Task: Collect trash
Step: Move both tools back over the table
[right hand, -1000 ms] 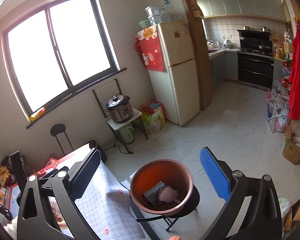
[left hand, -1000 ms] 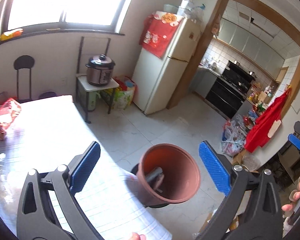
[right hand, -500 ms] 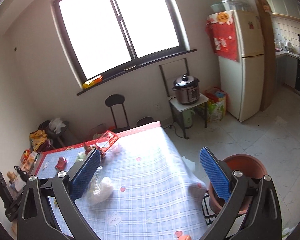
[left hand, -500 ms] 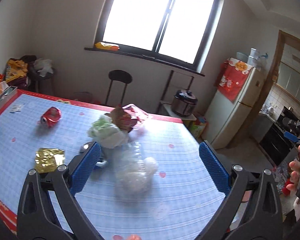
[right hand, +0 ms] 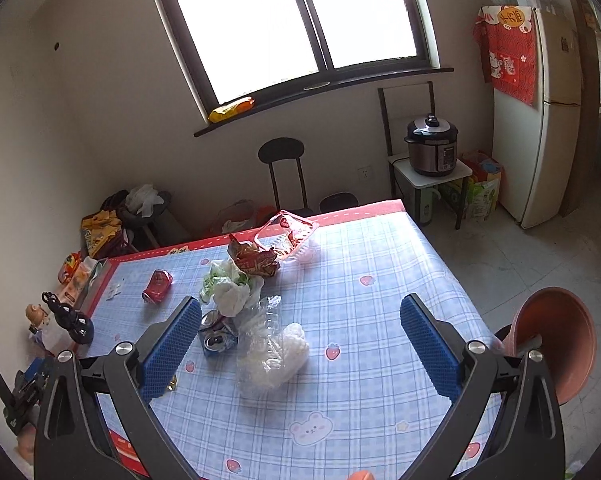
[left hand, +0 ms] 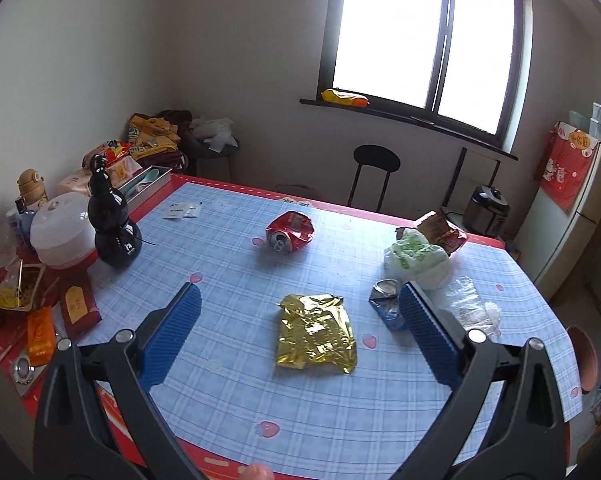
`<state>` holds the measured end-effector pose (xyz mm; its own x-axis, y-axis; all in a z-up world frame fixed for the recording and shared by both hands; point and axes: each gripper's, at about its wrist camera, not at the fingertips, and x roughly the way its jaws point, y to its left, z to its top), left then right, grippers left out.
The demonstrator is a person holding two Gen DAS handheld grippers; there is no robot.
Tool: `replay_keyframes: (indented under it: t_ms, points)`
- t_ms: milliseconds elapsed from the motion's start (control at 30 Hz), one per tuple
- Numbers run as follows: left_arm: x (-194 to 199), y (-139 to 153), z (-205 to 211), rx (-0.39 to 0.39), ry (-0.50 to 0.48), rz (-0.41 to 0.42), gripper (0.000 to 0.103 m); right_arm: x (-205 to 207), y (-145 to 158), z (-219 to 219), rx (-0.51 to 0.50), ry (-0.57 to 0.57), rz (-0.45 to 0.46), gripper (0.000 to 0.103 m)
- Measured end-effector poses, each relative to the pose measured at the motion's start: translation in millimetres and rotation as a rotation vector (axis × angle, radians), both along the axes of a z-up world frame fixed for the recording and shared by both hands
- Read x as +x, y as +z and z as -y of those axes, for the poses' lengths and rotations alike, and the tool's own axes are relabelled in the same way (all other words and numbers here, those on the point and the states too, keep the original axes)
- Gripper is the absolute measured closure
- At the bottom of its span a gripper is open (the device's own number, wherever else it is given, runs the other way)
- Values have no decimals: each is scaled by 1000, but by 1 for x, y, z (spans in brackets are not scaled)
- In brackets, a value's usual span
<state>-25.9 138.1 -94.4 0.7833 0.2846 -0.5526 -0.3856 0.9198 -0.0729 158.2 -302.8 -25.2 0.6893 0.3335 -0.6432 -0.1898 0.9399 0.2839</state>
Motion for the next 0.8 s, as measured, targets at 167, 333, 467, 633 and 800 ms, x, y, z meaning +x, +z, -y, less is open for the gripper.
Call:
replay_keyframes:
  t_ms: [167,333,467,633,800]
  points:
    - [21,-30,-20,-44,-13,-112,6,3,-12,-29,-41,13,-30,6]
    - [47,-73,-44,-176,-73,-141,7,8,-28,-45,-67,7,-70,6]
    - [82,-116,-66,-307,-101,-215,31,12,-44,-53,-92,-11,-104,6]
    - [119,-164,-86,-423,-137,-289,34,18,-68,-61,-73,-41,-172,6]
    - [149,-188,-82,-427,-205,-355,33,21,-82,-71,-50,-48,-212,6]
